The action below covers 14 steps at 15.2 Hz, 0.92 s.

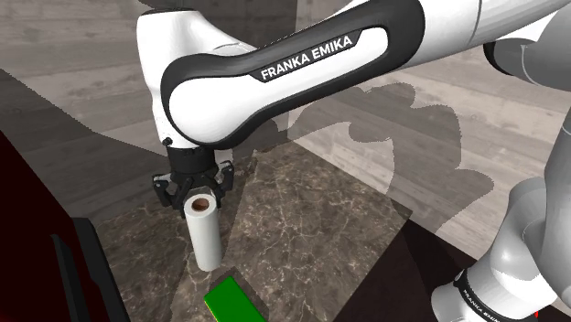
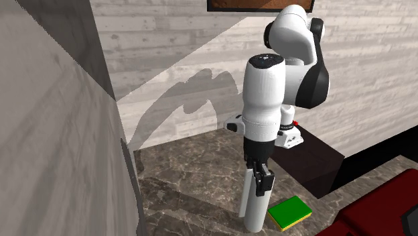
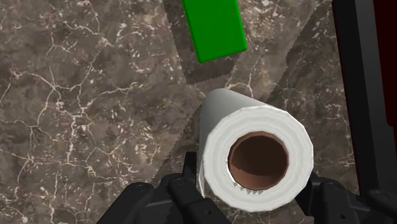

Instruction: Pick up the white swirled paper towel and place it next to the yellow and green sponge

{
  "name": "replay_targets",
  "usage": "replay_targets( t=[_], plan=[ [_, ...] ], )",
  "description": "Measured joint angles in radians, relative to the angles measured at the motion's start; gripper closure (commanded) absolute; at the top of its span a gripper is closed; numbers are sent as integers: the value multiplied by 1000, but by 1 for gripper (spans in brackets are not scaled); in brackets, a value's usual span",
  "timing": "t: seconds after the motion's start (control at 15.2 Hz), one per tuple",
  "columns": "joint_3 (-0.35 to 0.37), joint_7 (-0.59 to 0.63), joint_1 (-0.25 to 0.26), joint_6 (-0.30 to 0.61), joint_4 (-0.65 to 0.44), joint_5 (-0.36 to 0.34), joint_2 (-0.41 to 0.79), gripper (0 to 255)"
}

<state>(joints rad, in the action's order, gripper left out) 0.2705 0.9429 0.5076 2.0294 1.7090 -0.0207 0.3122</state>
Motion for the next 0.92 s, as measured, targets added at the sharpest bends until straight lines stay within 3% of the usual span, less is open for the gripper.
replay_targets(
  t=[0.07,0.46,0.73,0.92],
  plan=[
    [0,0,0,0,0,0,0,0],
    [0,0,0,0,0,0,0,0],
    [1,-4,-3,-92,-75,6,-19,0],
    [2,-5,-4,-112,-83,9,-31,0]
  ],
)
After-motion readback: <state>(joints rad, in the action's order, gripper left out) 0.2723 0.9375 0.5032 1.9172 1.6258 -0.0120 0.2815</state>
